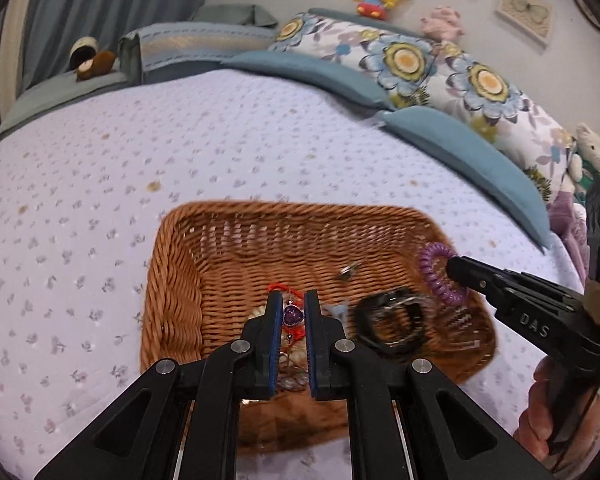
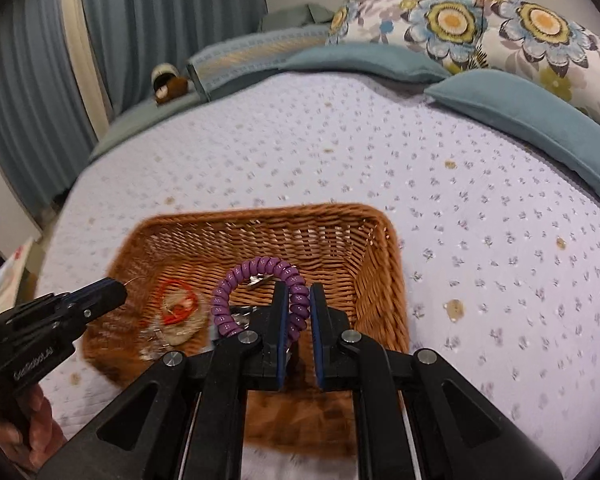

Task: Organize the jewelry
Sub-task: 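Lower both held items into the wicker basket and open both tools, then grasp a small gold charm with the left tool while the right tool grasps the gold square pendant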

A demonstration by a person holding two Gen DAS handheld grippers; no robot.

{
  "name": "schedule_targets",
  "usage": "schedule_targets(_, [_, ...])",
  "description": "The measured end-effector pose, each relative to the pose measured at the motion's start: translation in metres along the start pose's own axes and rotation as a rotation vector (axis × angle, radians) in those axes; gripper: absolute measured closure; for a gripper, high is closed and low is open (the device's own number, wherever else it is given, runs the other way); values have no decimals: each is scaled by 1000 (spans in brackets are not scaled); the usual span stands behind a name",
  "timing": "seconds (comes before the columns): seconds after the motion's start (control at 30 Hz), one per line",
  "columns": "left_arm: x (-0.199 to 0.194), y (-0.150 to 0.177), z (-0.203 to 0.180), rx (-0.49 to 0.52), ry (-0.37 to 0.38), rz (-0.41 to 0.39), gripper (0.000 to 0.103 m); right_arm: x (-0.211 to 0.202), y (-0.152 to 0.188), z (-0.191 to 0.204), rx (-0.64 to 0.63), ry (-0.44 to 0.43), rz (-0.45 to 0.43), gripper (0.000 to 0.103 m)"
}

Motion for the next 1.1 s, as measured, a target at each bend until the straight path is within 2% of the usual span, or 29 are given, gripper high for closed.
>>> schedule_targets(0.13, [17,9,8,26,-55,31,92,22,5,-6,31,9,35,91])
schedule_targets(0.37, [20,12,11,16,-68,40,91,28,6,-15,83,-2,40,89])
schedule_targets(0.4, [19,12,11,17,-71,44,88,26,6,-15,94,-23,38,89])
schedule_targets(0.47, [13,12,8,19,-80,37,62,20,6,-18,102,-30,31,88])
schedule_targets(0.5, [5,9,6,28,-95,10,56,16,6,-19,104,-32,32,87])
schedule_targets(0.53, [-3,7,3,41,-103,-16,51,9,9,-20,106,-34,34,87])
schedule_targets(0.67, [-40,4,-13,81,-87,-68,51,-28,16,-21,96,-37,4,86])
schedule_targets(0.77, [-73,12,-22,80,-60,-94,48,-68,32,-20,91,-55,-28,76])
schedule_targets(0.87, [-107,32,-29,64,-21,-103,48,-106,56,-18,92,-76,-48,76])
schedule_targets(1.1, [-162,100,-44,37,25,-86,48,-169,126,-10,29,-28,-84,76])
Point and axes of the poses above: each gripper's, at about its wrist camera, not at the fingertips, and x roughly the way its jaws point, z to its left, y to its underside, the point moved 9 cm from there along x, roughly the way its jaws point, and after that the axes turned 2 degrees about -y, right-handed, at the moved point
